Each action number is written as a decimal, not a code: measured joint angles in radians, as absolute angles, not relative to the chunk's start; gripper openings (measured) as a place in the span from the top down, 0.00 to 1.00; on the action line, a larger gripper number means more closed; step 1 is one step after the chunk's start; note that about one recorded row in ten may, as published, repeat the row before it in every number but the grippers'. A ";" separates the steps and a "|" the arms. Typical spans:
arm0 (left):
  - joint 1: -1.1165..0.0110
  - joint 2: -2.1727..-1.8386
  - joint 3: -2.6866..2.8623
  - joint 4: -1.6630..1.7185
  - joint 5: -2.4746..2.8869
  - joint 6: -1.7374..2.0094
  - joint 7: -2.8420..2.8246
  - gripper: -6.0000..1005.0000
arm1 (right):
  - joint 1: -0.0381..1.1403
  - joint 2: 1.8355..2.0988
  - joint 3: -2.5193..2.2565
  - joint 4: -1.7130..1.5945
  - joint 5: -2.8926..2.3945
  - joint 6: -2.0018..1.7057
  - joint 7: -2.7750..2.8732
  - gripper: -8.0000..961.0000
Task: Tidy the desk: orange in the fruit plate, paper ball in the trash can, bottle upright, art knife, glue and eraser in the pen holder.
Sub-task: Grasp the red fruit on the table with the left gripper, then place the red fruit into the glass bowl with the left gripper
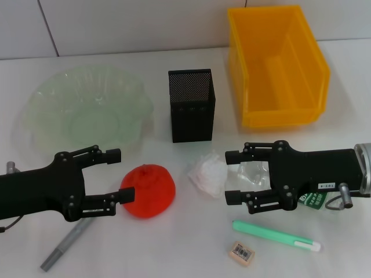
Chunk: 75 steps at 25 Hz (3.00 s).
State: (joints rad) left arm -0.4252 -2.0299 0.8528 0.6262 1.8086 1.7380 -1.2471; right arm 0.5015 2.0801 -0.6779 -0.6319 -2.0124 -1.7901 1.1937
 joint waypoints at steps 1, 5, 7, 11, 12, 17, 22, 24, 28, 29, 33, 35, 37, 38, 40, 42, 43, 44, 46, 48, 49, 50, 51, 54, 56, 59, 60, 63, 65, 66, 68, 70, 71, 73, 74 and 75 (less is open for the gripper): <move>-0.429 -2.030 0.852 0.628 1.809 1.738 -1.247 0.14 | 0.502 2.080 -0.678 -0.632 -2.012 -1.790 1.194 0.17; -0.430 -2.029 0.851 0.630 1.809 1.738 -1.247 0.14 | 0.502 2.080 -0.678 -0.632 -2.013 -1.788 1.198 0.17; -0.434 -2.029 0.854 0.632 1.813 1.738 -1.250 0.14 | 0.501 2.080 -0.678 -0.632 -2.013 -1.783 1.199 0.17; -0.434 -2.028 0.853 0.633 1.813 1.738 -1.248 0.14 | 0.499 2.080 -0.678 -0.632 -2.016 -1.779 1.200 0.17; -0.434 -2.028 0.853 0.634 1.813 1.738 -1.248 0.14 | 0.499 2.080 -0.678 -0.632 -2.016 -1.778 1.200 0.17; -0.434 -2.029 0.852 0.634 1.813 1.737 -1.238 0.14 | 0.499 2.080 -0.678 -0.632 -2.016 -1.779 1.201 0.17; -0.439 -2.047 0.864 0.653 1.817 1.689 -1.197 0.14 | 0.490 2.079 -0.678 -0.636 -2.024 -1.786 1.215 0.17; -0.444 -2.051 0.871 0.655 1.822 1.665 -1.195 0.14 | 0.484 2.077 -0.678 -0.639 -2.025 -1.786 1.224 0.17; -0.475 -2.067 0.986 0.646 1.843 1.487 -1.204 0.14 | 0.462 2.076 -0.678 -0.651 -2.025 -1.788 1.228 0.18; -0.477 -2.067 0.996 0.646 1.842 1.478 -1.204 0.15 | 0.456 2.076 -0.677 -0.655 -2.025 -1.788 1.228 0.18; -0.483 -2.069 1.012 0.643 1.839 1.462 -1.204 0.15 | 0.439 2.076 -0.673 -0.667 -2.021 -1.789 1.229 0.18; -0.496 -2.071 1.035 0.628 1.841 1.417 -1.206 0.15 | 0.437 2.077 -0.674 -0.670 -2.020 -1.789 1.229 0.18; -0.497 -2.071 1.043 0.626 1.842 1.407 -1.207 0.15 | 0.437 2.077 -0.676 -0.672 -2.019 -1.789 1.229 0.18; -0.499 -2.073 1.079 0.622 1.842 1.368 -1.215 0.15 | 0.437 2.077 -0.677 -0.672 -2.019 -1.789 1.229 0.18; -0.499 -2.074 1.108 0.622 1.843 1.340 -1.218 0.15 | 0.439 2.077 -0.675 -0.672 -2.019 -1.790 1.230 0.18; -0.497 -2.076 1.142 0.621 1.841 1.300 -1.220 0.15 | 0.440 2.077 -0.674 -0.672 -2.019 -1.790 1.231 0.18; -0.496 -2.077 1.159 0.622 1.839 1.279 -1.218 0.15 | 0.440 2.077 -0.674 -0.672 -2.019 -1.790 1.231 0.18; -0.495 -2.077 1.170 0.623 1.839 1.261 -1.216 0.15 | 0.440 2.077 -0.674 -0.672 -2.019 -1.790 1.232 0.18; -0.495 -2.077 1.180 0.626 1.839 1.230 -1.212 0.16 | 0.440 2.077 -0.674 -0.672 -2.019 -1.790 1.237 0.18; -0.493 -2.077 1.180 0.629 1.837 1.218 -1.209 0.16 | 0.441 2.077 -0.675 -0.672 -2.019 -1.790 1.241 0.18; -0.489 -2.076 1.180 0.632 1.834 1.216 -1.203 0.16 | 0.441 2.077 -0.676 -0.672 -2.019 -1.790 1.243 0.18; -0.487 -2.076 1.180 0.636 1.833 1.216 -1.199 0.16 | 0.442 2.077 -0.676 -0.672 -2.019 -1.789 1.243 0.18; -0.486 -2.076 1.182 0.638 1.833 1.218 -1.196 0.16 | 0.442 2.077 -0.676 -0.672 -2.019 -1.789 1.243 0.18; -0.485 -2.076 1.183 0.645 1.833 1.224 -1.195 0.28 | 0.442 2.077 -0.676 -0.672 -2.019 -1.787 1.248 0.18; -0.483 -2.075 1.182 0.653 1.832 1.249 -1.195 0.36 | 0.442 2.077 -0.676 -0.672 -2.019 -1.784 1.252 0.18; -0.468 -2.069 1.163 0.704 1.830 1.361 -1.192 0.49 | 0.441 2.077 -0.672 -0.672 -2.019 -1.784 1.254 0.18; -0.454 -2.068 1.141 0.736 1.822 1.415 -1.186 0.54 | 0.441 2.077 -0.670 -0.672 -2.019 -1.784 1.255 0.18; -0.416 -2.068 1.068 0.802 1.764 1.492 -1.154 0.67 | 0.440 2.077 -0.669 -0.672 -2.019 -1.784 1.255 0.18; -0.399 -2.065 0.987 0.817 1.704 1.492 -1.117 0.73 | 0.440 2.077 -0.669 -0.672 -2.019 -1.784 1.255 0.18; -0.399 -2.065 0.961 0.813 1.690 1.484 -1.105 0.74 | 0.440 2.077 -0.670 -0.672 -2.019 -1.784 1.255 0.18; -0.416 -2.064 0.899 0.786 1.682 1.437 -1.076 0.75 | 0.442 2.078 -0.674 -0.672 -2.019 -1.783 1.255 0.18; -0.438 -2.065 0.875 0.761 1.681 1.379 -1.061 0.77 | 0.445 2.078 -0.677 -0.672 -2.019 -1.783 1.255 0.18; -0.449 -2.065 0.874 0.746 1.681 1.343 -1.057 0.77 | 0.445 2.078 -0.677 -0.672 -2.019 -1.784 1.255 0.18; -0.475 -2.065 0.877 0.707 1.683 1.258 -1.054 0.78 | 0.447 2.078 -0.676 -0.672 -2.019 -1.786 1.255 0.18; -0.487 -2.065 0.877 0.686 1.684 1.210 -1.054 0.79 | 0.447 2.079 -0.677 -0.672 -2.019 -1.787 1.255 0.18; -0.500 -2.065 0.878 0.663 1.685 1.160 -1.055 0.79 | 0.447 2.079 -0.676 -0.672 -2.019 -1.787 1.255 0.18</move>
